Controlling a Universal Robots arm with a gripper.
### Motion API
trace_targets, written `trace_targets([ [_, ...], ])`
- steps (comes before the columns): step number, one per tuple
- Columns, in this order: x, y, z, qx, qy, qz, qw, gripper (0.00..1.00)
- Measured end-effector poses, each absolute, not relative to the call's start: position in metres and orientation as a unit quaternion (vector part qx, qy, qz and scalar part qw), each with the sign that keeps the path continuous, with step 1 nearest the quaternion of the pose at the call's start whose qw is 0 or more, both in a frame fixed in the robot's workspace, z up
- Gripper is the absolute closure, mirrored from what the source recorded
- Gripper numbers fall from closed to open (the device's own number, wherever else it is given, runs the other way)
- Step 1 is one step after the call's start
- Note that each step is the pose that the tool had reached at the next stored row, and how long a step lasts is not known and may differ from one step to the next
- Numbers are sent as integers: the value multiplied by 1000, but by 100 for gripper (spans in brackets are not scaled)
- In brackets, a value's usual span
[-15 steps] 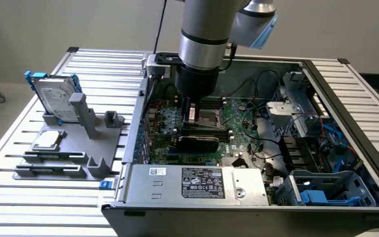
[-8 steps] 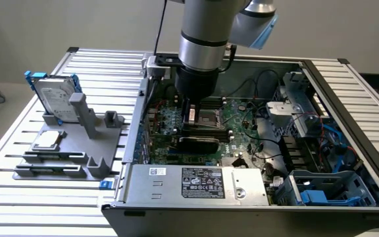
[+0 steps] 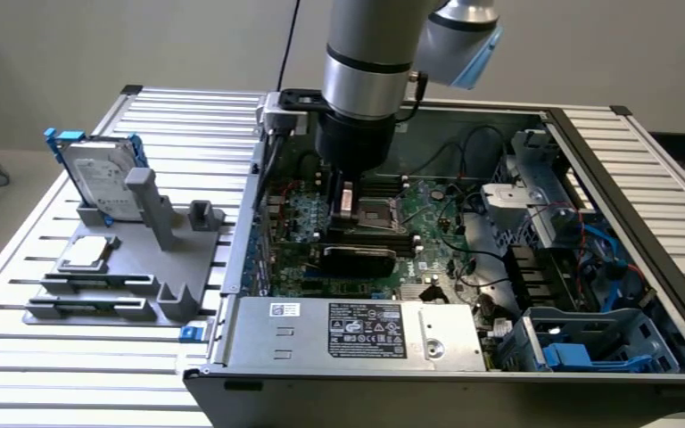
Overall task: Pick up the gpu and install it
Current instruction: 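Press down on the gpu until it lock into place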
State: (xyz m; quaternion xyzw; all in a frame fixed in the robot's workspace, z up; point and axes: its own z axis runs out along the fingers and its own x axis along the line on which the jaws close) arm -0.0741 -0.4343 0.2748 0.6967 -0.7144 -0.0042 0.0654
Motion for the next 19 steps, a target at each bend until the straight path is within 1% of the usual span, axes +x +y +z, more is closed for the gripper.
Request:
trace_targets([
  [19, -119, -438, 285, 697, -714, -4, 66, 89],
])
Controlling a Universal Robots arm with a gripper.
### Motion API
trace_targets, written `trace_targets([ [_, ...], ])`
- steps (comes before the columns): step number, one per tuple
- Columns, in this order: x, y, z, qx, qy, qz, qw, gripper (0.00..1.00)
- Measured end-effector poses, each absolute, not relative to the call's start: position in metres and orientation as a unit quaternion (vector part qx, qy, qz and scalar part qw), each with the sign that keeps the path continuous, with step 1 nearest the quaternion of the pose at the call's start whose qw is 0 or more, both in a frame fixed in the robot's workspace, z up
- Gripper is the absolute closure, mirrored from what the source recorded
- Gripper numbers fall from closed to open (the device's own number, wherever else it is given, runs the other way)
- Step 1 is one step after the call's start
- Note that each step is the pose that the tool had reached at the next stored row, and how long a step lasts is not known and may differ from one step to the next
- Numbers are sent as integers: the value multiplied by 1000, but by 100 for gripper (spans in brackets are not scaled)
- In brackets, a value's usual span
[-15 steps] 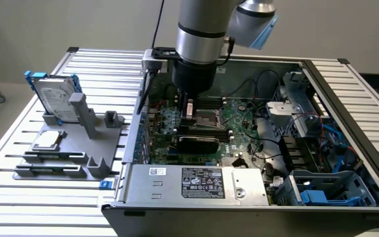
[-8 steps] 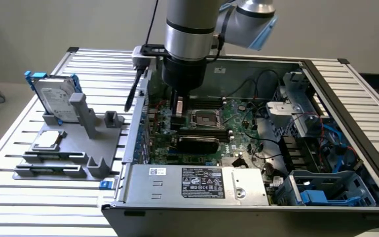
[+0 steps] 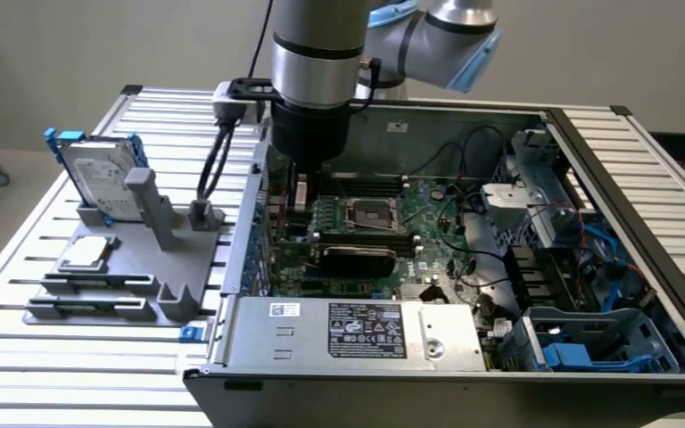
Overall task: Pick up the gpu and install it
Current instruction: 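Press down on the gpu until it lock into place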
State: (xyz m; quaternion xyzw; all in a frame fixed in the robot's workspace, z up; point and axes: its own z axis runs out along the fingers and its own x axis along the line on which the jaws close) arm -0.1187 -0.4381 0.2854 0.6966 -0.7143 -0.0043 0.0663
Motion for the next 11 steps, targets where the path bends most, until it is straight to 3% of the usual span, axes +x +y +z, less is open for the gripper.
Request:
trace_targets([
  [11, -141, -442, 293, 697, -714, -6, 68, 89],
])
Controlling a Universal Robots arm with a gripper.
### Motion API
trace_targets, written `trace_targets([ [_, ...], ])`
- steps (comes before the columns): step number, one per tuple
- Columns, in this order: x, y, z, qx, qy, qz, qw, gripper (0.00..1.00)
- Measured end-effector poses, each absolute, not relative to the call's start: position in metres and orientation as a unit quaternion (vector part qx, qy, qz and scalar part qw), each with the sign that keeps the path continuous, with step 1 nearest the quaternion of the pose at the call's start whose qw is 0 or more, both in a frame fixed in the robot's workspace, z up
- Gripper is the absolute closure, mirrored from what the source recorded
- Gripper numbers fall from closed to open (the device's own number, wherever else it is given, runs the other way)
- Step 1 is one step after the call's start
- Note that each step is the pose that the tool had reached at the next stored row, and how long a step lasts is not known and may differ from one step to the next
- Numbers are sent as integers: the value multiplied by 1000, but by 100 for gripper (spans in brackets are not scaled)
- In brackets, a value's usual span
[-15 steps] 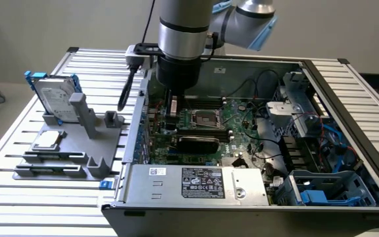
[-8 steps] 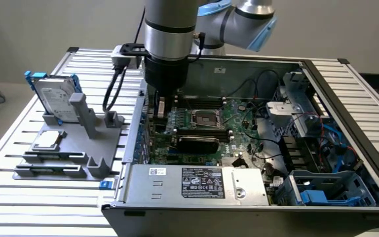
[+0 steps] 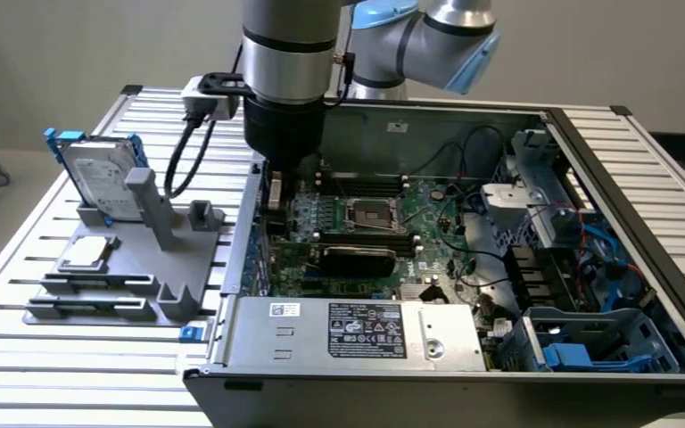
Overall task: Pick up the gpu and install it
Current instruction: 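Press down on the gpu until it lock into place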
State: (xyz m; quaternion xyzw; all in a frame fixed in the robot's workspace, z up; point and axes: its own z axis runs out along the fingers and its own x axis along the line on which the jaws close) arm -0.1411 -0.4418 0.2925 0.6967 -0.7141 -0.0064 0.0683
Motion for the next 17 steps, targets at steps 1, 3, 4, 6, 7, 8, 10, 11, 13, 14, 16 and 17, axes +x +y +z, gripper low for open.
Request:
trace_targets([
  [1, -142, -442, 296, 697, -714, -6, 68, 89],
  [3, -142, -442, 303, 697, -714, -7, 69, 89],
  [4, -143, -442, 307, 697, -714, -7, 69, 89],
  [6, -143, -442, 311, 697, -714, -7, 69, 89],
  [7, -143, -442, 313, 697, -714, -7, 69, 89],
  [8, -143, -442, 314, 697, -714, -6, 69, 89],
  [10, -143, -442, 314, 697, -714, -6, 69, 89],
  [11, -143, -442, 314, 697, -714, -6, 69, 89],
  [13, -143, -442, 313, 697, -714, -6, 69, 89],
  [14, -143, -442, 313, 697, -714, -6, 69, 89],
  [16, -143, -442, 311, 697, -713, -5, 69, 89],
  [17, -143, -442, 310, 698, -713, -5, 68, 89],
])
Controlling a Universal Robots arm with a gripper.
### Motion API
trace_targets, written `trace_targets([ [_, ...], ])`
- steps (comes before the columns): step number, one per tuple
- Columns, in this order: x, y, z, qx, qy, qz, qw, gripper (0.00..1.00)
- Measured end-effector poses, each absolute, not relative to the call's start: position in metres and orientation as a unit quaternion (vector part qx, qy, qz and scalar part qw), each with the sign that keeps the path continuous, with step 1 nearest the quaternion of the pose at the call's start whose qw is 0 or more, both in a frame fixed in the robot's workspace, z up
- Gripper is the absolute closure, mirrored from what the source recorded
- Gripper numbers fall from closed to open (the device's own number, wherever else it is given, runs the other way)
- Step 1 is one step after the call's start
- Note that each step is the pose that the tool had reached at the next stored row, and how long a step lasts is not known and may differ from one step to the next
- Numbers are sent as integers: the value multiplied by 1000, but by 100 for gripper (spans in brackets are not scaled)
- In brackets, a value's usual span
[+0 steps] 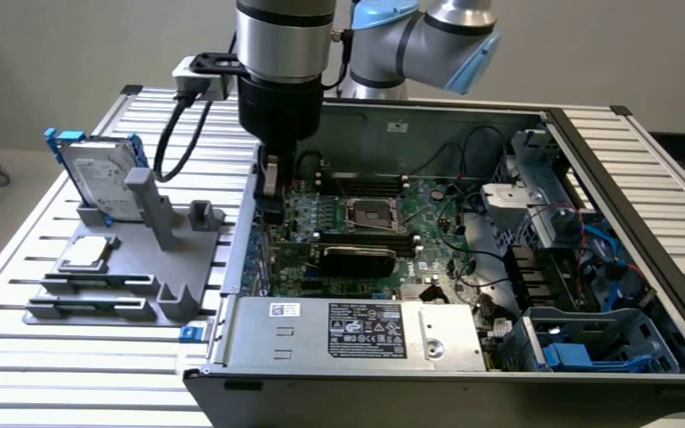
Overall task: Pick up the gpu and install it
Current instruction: 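Press down on the gpu until it lock into place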
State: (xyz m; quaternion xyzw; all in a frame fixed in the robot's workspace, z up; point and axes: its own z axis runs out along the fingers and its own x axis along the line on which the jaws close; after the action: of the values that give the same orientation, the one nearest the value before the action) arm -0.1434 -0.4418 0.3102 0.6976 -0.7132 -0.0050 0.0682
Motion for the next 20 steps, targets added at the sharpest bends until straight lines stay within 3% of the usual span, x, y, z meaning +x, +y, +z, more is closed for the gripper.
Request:
trace_targets([
  [20, -150, -442, 300, 704, -708, 13, 59, 89],
])
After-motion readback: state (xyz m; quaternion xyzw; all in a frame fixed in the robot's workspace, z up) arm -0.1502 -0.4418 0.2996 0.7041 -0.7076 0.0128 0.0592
